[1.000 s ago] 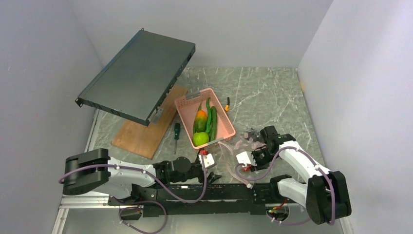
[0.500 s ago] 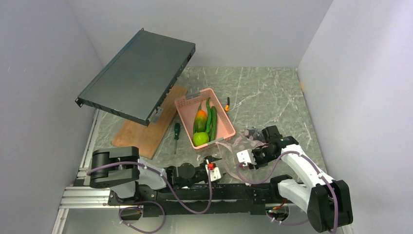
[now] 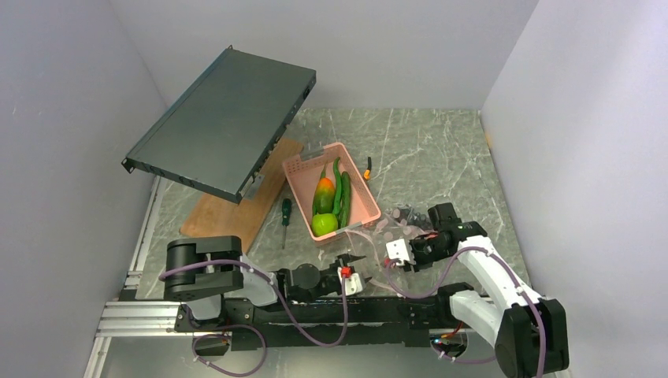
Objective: Open the zip-top bag and remove the fake food
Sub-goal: Pick up the fake vegetable from the zipper food storage bag.
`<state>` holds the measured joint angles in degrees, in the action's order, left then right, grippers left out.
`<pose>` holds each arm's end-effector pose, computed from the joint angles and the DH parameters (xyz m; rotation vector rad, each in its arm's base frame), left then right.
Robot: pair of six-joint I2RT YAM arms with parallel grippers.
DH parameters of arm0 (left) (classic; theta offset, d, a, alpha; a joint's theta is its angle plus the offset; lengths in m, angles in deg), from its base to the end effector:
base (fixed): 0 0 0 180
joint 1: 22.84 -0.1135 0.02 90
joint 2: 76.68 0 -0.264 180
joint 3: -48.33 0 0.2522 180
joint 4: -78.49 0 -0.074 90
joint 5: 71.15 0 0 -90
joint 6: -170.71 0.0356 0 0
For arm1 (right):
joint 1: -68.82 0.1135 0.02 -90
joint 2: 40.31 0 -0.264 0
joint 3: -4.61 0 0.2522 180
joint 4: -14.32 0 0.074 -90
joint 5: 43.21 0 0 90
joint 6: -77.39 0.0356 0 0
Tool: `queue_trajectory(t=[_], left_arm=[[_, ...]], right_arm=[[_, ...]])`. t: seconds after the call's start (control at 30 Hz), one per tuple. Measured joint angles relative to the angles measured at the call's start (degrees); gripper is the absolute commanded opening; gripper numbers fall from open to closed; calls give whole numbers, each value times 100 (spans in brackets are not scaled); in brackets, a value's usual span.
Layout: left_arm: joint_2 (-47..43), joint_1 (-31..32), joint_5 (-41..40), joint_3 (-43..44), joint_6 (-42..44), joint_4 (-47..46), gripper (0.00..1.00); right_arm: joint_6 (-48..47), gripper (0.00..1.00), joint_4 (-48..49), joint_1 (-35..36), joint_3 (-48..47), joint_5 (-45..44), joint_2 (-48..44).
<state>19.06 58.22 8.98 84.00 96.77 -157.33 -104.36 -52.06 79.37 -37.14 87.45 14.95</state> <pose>0.0497 -0.2766 0.1495 1.1764 1.2191 -0.7194 0.1260 0.0471 0.1721 -1.9939 1.5011 0.5581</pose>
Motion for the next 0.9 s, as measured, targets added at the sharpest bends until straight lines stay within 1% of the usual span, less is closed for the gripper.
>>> queue_trajectory(t=[0.3,0.37,0.43,0.6,0.73,0.9], left_arm=[[396,4,26,254,-7,-103,59],[459,4,35,321,-15,-138,54],[535,4,39,382,-26,-179,52],[737,4,15,474,-52,-247,41],[935,4,-63,483,-83,-378,39],[1152,4,-76,520,-166,-507,40]], right_arm=[[-17,5,-92,-103,-4,190,-63],[-17,5,-94,-111,-9,197,-63],[-17,4,-94,-116,-17,203,-63],[-7,4,-92,-116,-24,234,-66],[4,4,-92,-125,-26,260,-66],[7,4,-92,-133,-26,297,-66]])
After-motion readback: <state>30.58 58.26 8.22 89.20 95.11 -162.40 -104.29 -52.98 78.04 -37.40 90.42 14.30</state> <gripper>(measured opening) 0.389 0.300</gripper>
